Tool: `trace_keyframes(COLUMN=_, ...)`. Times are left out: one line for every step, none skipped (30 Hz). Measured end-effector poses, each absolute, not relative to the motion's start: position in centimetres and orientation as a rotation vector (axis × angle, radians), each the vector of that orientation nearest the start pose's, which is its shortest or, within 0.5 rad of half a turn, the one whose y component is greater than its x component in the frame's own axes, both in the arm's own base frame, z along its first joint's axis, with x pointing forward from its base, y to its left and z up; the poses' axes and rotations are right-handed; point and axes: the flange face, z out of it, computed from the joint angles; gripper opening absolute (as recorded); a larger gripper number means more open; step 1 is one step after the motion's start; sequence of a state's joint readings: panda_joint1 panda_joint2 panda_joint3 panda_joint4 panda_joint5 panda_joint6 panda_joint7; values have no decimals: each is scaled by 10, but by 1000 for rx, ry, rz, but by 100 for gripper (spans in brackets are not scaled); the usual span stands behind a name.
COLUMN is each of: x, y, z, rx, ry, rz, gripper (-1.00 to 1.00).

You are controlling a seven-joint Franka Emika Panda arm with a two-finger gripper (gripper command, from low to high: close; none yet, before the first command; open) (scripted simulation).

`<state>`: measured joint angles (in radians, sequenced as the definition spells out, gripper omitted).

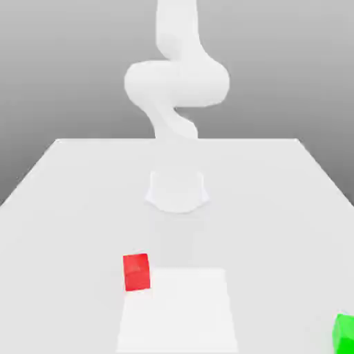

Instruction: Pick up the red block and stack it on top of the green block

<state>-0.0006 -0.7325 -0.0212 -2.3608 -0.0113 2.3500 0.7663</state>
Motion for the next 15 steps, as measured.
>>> trace_keyframes(x=386, y=-16, z=636, rx=-2548, ry=1039, rz=-913, gripper=0)
trace_keyframes(x=396, y=-21, z=612, rx=-2583, ry=1041, rz=-872, gripper=0)
trace_keyframes(x=405, y=-26, z=587, rx=-2617, ry=1041, rz=-831, gripper=0)
trace_keyframes(x=412, y=-31, z=562, rx=-2649, ry=1042, rz=-789, gripper=0)
trace_keyframes(x=417, y=-36, z=537, rx=-2681, ry=1040, rz=-745, gripper=0)
trace_keyframes(x=420, y=-41, z=512, rx=-2712, ry=1039, rz=-700, gripper=0)
trace_keyframes(x=422, y=-45, z=487, rx=-2741, ry=1036, rz=-655, gripper=0)
trace_keyframes(x=423, y=-50, z=462, rx=-2770, ry=1033, rz=-607, gripper=0)
trace_keyframes(x=422, y=-54, z=437, rx=-2798, ry=1028, rz=-558, gripper=0)
trace_keyframes(x=420, y=-58, z=412, rx=-2824, ry=1023, rz=-507, gripper=0)
trace_keyframes(x=416, y=-62, z=386, rx=-2850, ry=1017, rz=-454, gripper=0)
trace_keyframes(x=410, y=-65, z=361, rx=-2875, ry=1010, rz=-398, gripper=0)
trace_keyframes(x=403, y=-69, z=336, rx=-2899, ry=1002, rz=-339, gripper=0)
trace_keyframes(x=394, y=-72, z=310, rx=-2922, ry=993, rz=-278, gripper=0)
trace_keyframes(x=383, y=-75, z=285, rx=-2943, ry=982, rz=-213, gripper=0)
